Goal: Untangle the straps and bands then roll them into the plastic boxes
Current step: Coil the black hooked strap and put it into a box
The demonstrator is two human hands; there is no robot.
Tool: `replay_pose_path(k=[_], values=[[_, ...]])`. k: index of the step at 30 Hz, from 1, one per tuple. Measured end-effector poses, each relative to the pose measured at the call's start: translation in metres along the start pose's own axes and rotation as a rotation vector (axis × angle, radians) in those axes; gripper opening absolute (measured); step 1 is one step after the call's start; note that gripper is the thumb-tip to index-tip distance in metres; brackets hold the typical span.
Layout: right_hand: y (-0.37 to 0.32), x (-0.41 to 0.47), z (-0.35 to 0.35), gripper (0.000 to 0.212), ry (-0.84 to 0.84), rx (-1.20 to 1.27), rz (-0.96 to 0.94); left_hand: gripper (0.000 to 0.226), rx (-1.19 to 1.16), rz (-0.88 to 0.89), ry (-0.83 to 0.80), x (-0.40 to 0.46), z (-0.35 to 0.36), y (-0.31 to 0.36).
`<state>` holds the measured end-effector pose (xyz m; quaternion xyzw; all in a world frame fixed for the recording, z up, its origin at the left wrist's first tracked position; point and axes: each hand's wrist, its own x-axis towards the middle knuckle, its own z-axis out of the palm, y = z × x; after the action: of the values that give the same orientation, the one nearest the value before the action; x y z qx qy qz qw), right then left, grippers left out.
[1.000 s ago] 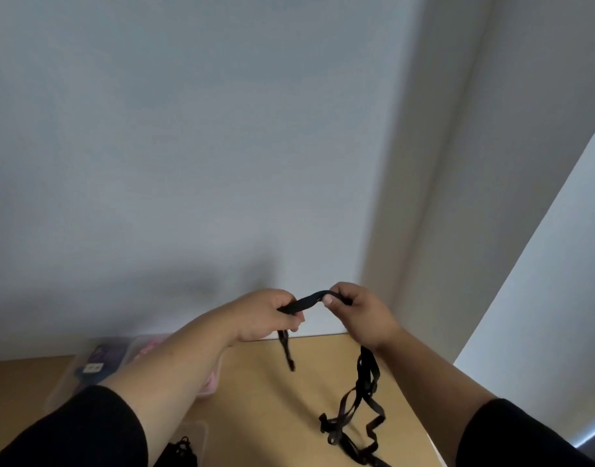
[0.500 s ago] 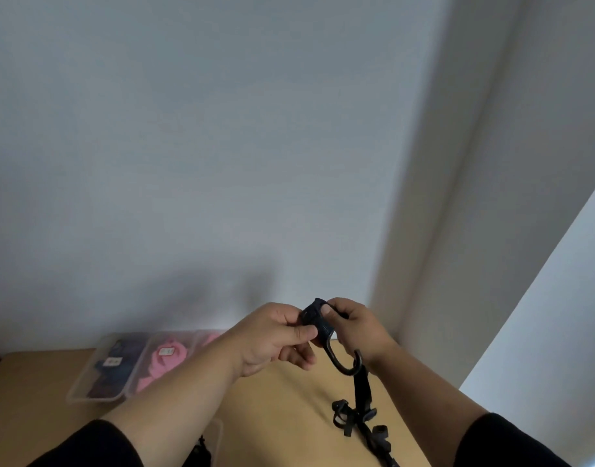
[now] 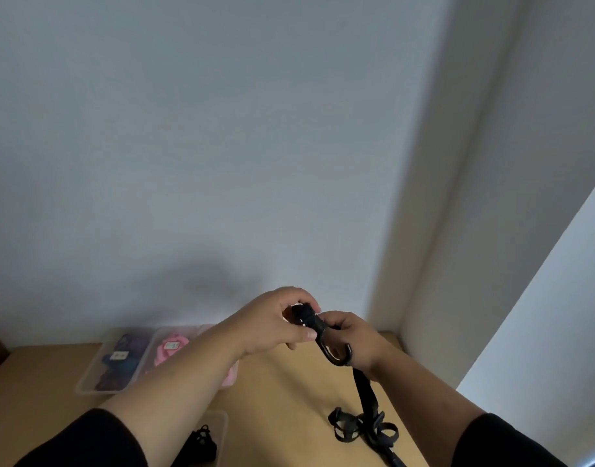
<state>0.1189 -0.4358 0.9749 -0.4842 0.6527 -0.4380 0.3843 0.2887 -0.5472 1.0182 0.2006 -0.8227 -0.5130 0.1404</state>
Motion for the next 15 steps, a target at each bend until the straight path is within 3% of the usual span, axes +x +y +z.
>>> replay_pose_path(k=[3, 8, 12, 15], values=[[0.000, -0.004, -0.001, 0.024, -0.013, 0.000, 0.025, 0.021, 0.014, -0.045, -0.031, -0.003, 0.002, 0.002], [0.010, -0.007, -0.003, 0.023, 0.010, -0.004, 0.085, 0.007, -0.114, -0.106, 0.065, -0.004, 0.005, -0.001], [0.010, -0.008, -0.005, 0.023, 0.107, -0.056, 0.095, 0.012, -0.196, -0.154, 0.181, -0.008, 0.007, 0.001], [0.011, -0.012, -0.012, 0.023, 0.144, -0.192, 0.100, 0.013, -0.059, -0.222, 0.168, -0.010, 0.010, 0.000]])
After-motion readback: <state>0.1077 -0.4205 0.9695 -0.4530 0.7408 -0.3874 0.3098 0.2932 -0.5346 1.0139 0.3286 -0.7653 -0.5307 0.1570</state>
